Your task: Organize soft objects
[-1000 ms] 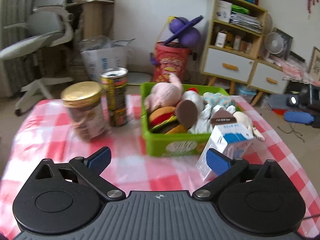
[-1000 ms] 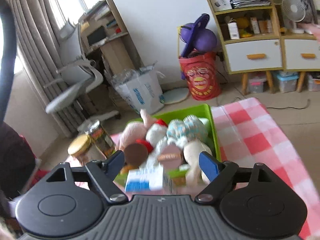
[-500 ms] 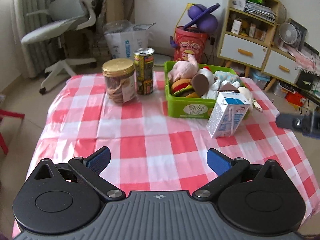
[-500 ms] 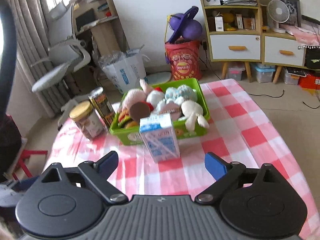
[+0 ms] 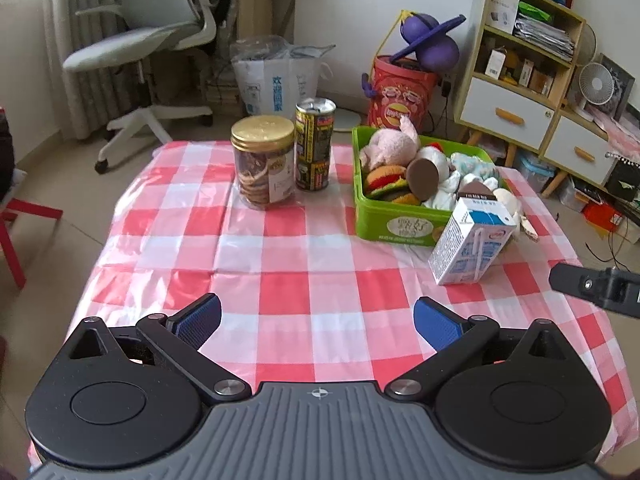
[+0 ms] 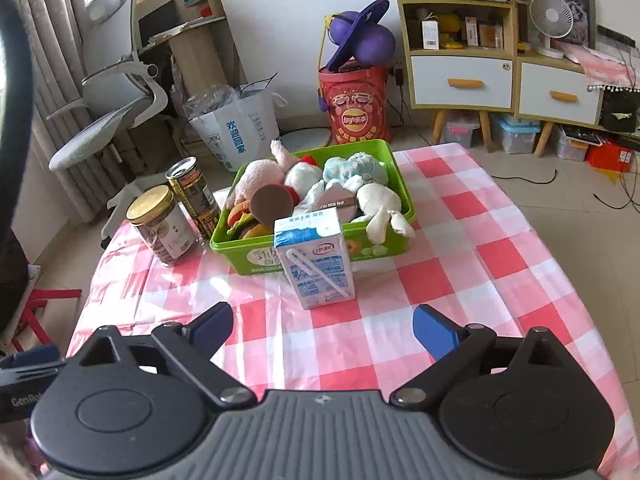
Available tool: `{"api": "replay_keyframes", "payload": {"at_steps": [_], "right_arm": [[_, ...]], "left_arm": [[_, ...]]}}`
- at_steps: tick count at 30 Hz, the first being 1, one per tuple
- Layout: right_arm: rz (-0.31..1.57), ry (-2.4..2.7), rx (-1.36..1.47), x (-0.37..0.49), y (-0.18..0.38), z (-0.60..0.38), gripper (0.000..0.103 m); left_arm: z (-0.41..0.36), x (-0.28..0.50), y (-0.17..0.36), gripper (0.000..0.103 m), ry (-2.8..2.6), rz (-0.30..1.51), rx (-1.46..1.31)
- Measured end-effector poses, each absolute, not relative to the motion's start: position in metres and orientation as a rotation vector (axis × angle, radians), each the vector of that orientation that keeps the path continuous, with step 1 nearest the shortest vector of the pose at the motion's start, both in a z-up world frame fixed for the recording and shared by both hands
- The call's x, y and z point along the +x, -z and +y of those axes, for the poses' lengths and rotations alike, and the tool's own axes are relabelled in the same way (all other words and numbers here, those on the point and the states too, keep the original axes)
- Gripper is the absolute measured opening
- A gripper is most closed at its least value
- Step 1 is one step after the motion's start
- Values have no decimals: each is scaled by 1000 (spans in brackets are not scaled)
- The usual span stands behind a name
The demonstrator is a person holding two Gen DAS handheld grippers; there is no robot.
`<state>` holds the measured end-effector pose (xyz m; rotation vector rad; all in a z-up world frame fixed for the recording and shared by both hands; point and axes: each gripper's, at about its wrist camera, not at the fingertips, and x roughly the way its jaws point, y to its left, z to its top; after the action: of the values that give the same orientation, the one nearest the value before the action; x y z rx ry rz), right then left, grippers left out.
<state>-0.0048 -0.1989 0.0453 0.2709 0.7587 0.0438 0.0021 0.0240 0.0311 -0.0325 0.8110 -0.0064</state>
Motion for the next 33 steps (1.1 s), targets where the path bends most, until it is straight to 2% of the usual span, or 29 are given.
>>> {"api": "replay_keyframes", "payload": {"at_steps": [33], "right_arm": [[781, -31, 230, -5, -44, -194, 74]], "left_arm": [[7, 2, -28, 98, 20, 824, 15]]}}
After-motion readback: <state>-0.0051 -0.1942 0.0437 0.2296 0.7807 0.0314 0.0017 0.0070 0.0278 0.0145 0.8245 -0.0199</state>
